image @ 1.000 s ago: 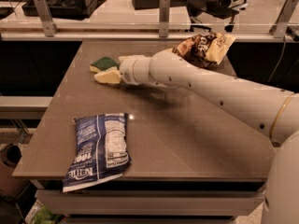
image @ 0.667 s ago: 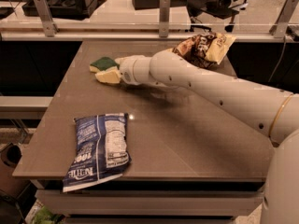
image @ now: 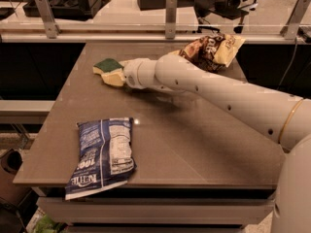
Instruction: Pick sponge
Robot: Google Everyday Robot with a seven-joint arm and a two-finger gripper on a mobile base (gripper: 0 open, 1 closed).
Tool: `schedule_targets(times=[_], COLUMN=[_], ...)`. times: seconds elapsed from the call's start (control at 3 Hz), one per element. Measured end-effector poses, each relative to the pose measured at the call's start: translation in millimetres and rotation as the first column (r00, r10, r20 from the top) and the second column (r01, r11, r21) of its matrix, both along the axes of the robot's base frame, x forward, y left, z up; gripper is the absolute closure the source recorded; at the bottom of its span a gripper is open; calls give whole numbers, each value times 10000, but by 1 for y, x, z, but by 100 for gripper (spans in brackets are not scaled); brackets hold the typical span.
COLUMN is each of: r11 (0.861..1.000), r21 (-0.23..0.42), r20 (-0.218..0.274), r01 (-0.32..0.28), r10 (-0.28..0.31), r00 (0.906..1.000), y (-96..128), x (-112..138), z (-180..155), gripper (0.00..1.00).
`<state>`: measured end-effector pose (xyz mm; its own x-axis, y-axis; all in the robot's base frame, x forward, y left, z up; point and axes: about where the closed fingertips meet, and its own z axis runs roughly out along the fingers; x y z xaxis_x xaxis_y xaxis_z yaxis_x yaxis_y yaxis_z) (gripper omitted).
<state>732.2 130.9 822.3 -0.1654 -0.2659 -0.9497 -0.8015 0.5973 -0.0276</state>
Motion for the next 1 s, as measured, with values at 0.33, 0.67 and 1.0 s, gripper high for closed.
schedule_targets(times=[0.33, 0.67, 1.0], r11=[10000, 10000, 9995], r21=[0, -57, -179], r20=[0, 60, 209], r01=[-2, -77, 275], r10=[2, 77, -271], r00=[10000, 10000, 9994], y=[0, -8, -25], x=[0, 0, 1], z=[0, 15, 32], gripper=[100, 100, 100])
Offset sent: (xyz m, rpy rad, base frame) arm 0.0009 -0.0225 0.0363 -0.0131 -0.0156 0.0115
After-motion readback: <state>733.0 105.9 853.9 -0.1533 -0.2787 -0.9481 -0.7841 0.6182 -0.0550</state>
